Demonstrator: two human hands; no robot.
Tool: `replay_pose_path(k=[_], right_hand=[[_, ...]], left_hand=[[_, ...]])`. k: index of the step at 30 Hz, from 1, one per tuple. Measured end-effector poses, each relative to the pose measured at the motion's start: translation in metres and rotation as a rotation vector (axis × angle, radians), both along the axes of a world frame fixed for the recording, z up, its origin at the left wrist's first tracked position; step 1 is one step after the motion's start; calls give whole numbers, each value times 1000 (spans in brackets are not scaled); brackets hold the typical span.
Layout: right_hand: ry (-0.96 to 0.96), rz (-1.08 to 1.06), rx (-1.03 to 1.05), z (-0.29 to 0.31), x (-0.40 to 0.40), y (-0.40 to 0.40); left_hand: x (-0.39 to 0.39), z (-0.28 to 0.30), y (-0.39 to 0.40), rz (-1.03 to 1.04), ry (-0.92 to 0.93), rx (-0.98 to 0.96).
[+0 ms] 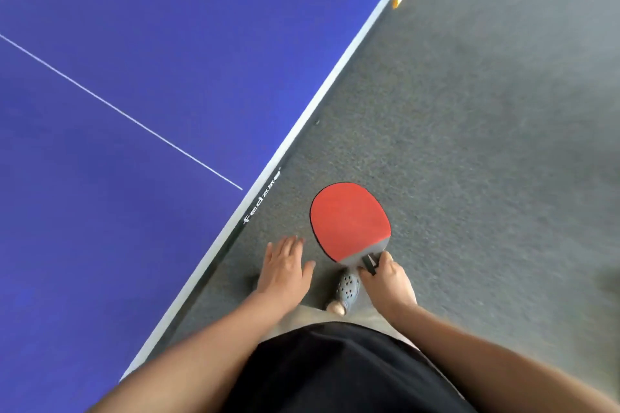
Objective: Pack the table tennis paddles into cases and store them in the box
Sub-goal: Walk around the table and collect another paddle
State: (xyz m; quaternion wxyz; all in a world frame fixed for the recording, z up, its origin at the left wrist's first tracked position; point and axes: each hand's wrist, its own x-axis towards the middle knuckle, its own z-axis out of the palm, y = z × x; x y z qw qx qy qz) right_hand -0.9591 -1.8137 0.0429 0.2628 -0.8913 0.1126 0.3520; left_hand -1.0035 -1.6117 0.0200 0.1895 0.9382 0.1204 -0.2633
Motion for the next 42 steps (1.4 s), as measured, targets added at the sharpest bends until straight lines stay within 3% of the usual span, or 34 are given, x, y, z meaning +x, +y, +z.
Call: replay_pose_path(k=[10, 16, 28, 35, 42], right_hand=[[26, -277, -70, -11, 112, -71], [48, -339, -130, -12, 222, -85], [14, -478, -186, 8, 453, -135], [6, -392, -181, -7, 612, -193], [0, -117, -181, 1, 787, -251]], left_hand=[[184, -9, -40, -226, 63, -15], [314, -21, -56, -378, 108, -3], [565, -18, -107, -486, 106, -119], [702, -34, -163, -428, 128, -53], [856, -22, -214, -164, 107, -12]])
